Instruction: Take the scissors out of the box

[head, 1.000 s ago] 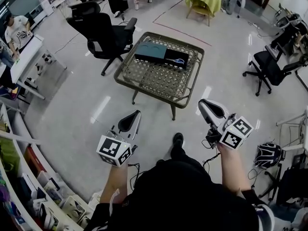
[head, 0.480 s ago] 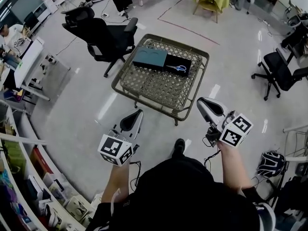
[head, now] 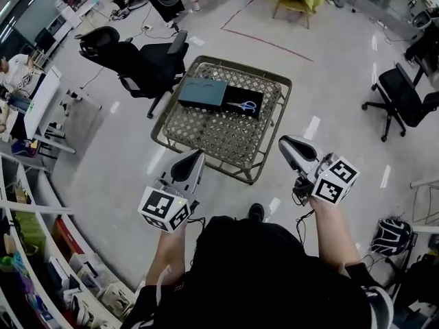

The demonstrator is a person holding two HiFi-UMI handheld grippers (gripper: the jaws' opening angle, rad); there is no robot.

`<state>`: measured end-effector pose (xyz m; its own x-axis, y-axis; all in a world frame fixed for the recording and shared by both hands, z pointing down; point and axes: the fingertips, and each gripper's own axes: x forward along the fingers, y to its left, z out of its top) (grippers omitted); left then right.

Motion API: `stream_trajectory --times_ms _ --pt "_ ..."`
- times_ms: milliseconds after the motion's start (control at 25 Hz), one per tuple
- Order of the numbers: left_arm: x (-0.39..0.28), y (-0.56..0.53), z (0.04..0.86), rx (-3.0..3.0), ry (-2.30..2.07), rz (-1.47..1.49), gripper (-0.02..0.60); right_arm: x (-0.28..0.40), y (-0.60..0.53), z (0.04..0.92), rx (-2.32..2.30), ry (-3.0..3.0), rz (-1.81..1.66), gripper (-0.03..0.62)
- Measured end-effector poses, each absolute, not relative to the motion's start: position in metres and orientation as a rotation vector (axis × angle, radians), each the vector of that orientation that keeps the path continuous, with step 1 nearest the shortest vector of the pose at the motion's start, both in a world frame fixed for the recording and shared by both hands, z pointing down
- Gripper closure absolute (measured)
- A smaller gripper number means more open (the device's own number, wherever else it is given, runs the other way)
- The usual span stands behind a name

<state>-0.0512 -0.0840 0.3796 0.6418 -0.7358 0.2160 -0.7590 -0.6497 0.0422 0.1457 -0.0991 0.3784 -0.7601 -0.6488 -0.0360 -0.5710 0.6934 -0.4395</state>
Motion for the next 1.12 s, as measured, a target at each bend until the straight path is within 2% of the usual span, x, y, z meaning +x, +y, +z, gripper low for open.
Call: stream_trajectory --times_ms 440,1120 --pt "-0.042 -0.138 0.385 2.727 -1.205 0.265 0.575 0.156 -0.141 0.394 -1.037 2.709 -0.650 0.560" --pt "-0.087 -0.287 0.414 2.718 -1.068 0.282 0.575 0.105 -0.291 0.412 -1.171 2.738 -0.717 0.560"
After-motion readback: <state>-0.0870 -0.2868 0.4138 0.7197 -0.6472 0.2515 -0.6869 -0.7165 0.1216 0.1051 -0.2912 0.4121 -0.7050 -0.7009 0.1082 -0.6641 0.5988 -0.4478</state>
